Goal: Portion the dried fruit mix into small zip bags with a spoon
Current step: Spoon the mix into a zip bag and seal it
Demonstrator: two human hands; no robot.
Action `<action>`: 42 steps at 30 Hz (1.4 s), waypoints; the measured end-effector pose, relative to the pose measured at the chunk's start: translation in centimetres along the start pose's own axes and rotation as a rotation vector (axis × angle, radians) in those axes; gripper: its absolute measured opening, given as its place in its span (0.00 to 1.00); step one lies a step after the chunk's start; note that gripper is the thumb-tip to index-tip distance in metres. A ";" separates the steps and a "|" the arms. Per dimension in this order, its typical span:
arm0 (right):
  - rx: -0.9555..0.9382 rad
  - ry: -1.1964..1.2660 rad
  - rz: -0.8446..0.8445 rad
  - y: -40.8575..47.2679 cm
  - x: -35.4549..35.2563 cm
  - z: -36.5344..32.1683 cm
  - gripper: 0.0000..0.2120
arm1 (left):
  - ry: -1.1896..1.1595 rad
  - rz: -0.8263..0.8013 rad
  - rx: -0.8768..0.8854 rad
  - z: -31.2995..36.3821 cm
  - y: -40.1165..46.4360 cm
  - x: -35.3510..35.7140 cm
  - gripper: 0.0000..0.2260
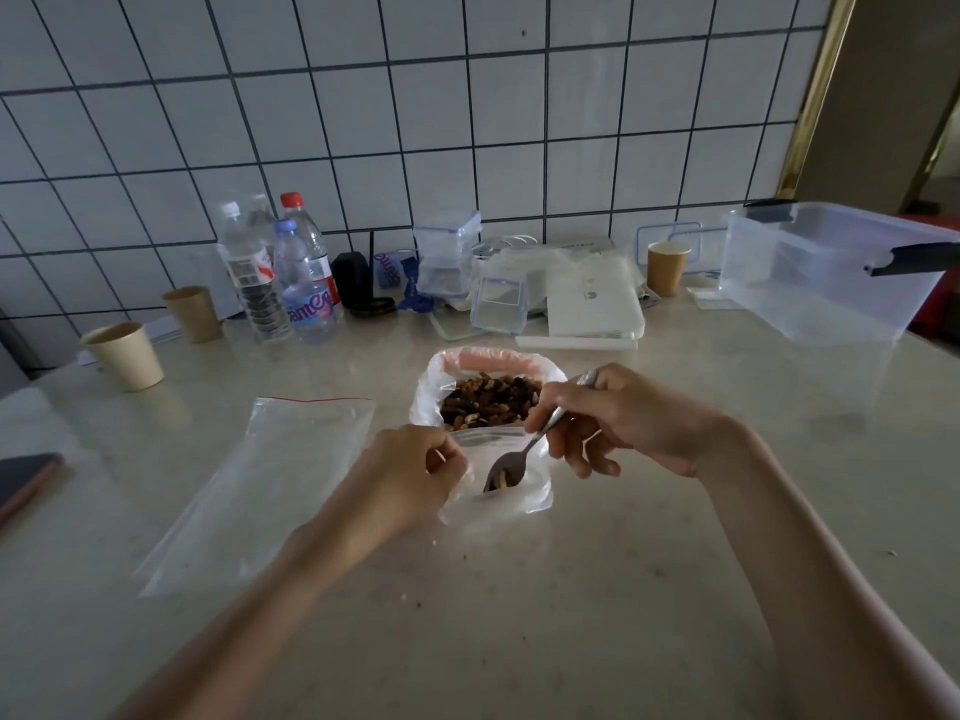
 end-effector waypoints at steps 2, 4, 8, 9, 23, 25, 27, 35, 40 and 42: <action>-0.033 -0.076 -0.028 -0.3 0.2 -0.1 0.20 | -0.006 -0.014 0.016 0.0 0.4 -0.4 0.11; -0.071 -0.127 -0.044 -0.6 0.3 -0.2 0.18 | -0.036 -0.026 0.031 0.0 0.4 -0.7 0.11; -0.158 -0.157 -0.015 -1.0 0.1 -0.5 0.18 | 0.140 0.055 0.100 0.0 -0.4 -0.1 0.10; -0.180 -0.139 0.003 -1.0 0.0 -0.6 0.18 | 0.203 0.089 0.132 0.0 -0.5 0.2 0.09; -0.099 0.281 0.585 1.5 -0.4 0.7 0.15 | 0.205 0.339 -0.047 -1.2 2.3 -1.4 0.21; -0.083 0.184 0.667 1.7 -0.6 1.0 0.15 | 0.219 0.236 -0.172 -1.9 3.6 -0.6 0.26; -0.068 0.094 0.692 1.9 -0.5 1.2 0.16 | 0.137 0.163 -0.213 -2.5 4.4 0.6 0.27; -0.007 0.266 0.568 3.1 1.0 1.5 0.15 | -0.235 0.331 -0.117 -3.5 5.1 1.6 0.09; 0.029 0.307 0.493 4.1 2.8 1.7 0.12 | -0.428 0.341 -0.088 -3.1 4.9 1.5 0.15; 0.029 0.333 0.530 4.1 2.8 1.7 0.09 | -0.479 0.369 -0.083 -2.9 4.7 1.3 0.15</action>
Point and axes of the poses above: each hand's wrist, its own y-axis towards the middle knuckle, its own x-axis out of the palm, z = x × y, the point moved 1 cm from there along y, towards the middle knuckle, and after that the axes turned 7 degrees about x, right-handed, at the moved point
